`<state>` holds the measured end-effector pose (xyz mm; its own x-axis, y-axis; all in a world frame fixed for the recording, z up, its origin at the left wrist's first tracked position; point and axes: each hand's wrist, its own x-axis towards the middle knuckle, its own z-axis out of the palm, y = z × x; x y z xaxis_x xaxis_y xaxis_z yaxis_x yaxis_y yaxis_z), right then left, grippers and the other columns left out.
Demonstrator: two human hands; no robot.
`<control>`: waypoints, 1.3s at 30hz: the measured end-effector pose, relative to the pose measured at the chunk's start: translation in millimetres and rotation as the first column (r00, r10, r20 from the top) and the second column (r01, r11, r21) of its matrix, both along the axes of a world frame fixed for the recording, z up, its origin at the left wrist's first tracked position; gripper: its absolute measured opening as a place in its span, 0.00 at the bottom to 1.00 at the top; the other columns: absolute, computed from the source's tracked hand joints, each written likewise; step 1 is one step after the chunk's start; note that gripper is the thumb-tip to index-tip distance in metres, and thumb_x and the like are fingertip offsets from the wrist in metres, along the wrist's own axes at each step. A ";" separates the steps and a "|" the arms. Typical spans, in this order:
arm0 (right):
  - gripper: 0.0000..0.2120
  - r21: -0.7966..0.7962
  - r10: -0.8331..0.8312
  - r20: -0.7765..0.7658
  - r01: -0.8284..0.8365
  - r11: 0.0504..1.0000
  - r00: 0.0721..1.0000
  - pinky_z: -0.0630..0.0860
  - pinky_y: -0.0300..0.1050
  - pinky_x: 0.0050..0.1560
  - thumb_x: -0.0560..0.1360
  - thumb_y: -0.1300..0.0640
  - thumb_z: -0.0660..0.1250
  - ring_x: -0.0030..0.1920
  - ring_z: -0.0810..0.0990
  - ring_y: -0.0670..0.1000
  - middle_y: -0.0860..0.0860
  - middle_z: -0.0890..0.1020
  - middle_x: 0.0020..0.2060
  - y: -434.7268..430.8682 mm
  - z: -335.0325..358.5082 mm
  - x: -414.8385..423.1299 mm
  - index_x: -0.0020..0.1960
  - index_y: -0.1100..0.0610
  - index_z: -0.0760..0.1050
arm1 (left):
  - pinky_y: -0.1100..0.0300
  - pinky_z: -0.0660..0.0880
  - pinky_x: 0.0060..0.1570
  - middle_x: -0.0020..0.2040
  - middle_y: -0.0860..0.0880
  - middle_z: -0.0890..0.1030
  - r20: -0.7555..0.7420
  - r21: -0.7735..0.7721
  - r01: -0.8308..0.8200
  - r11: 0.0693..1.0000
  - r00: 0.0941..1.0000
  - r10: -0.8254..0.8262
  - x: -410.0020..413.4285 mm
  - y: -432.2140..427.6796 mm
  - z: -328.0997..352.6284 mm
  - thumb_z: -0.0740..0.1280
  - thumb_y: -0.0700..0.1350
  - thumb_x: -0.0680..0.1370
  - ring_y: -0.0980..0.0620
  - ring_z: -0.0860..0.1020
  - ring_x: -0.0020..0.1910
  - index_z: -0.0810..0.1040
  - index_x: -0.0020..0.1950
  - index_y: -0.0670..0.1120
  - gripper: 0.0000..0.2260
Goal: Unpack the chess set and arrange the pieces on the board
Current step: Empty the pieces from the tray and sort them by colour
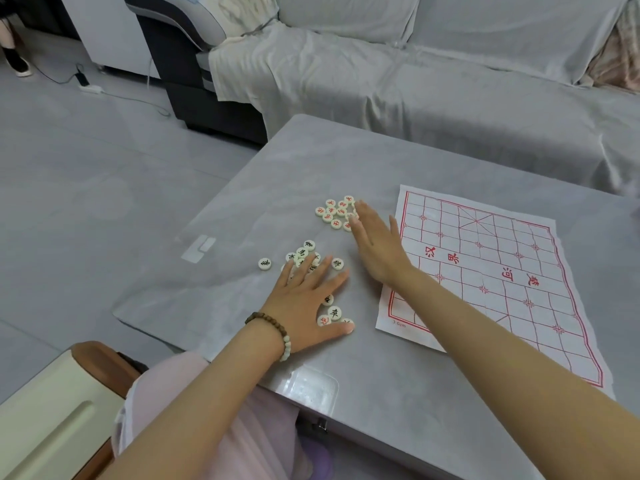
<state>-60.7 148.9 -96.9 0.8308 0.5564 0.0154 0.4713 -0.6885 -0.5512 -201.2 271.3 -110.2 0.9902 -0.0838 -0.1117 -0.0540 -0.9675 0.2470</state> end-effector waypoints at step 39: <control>0.33 -0.191 0.539 0.001 -0.529 0.827 0.842 0.32 0.37 0.72 0.76 0.36 0.39 0.73 0.34 0.40 0.43 0.40 0.75 -13.2 -18.8 -143.0 0.77 0.50 0.40 | 0.56 0.45 0.74 0.77 0.54 0.51 0.017 -0.131 -0.097 0.987 0.995 0.100 20.6 61.6 -6.0 0.42 0.60 0.80 0.55 0.45 0.75 0.51 0.76 0.54 0.25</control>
<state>-203.7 135.7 -115.6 0.4040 0.9103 -0.0899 0.8183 -0.4036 -0.4093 -180.6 332.9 -116.2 0.9966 0.0024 -0.0826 0.0329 -0.9282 0.3707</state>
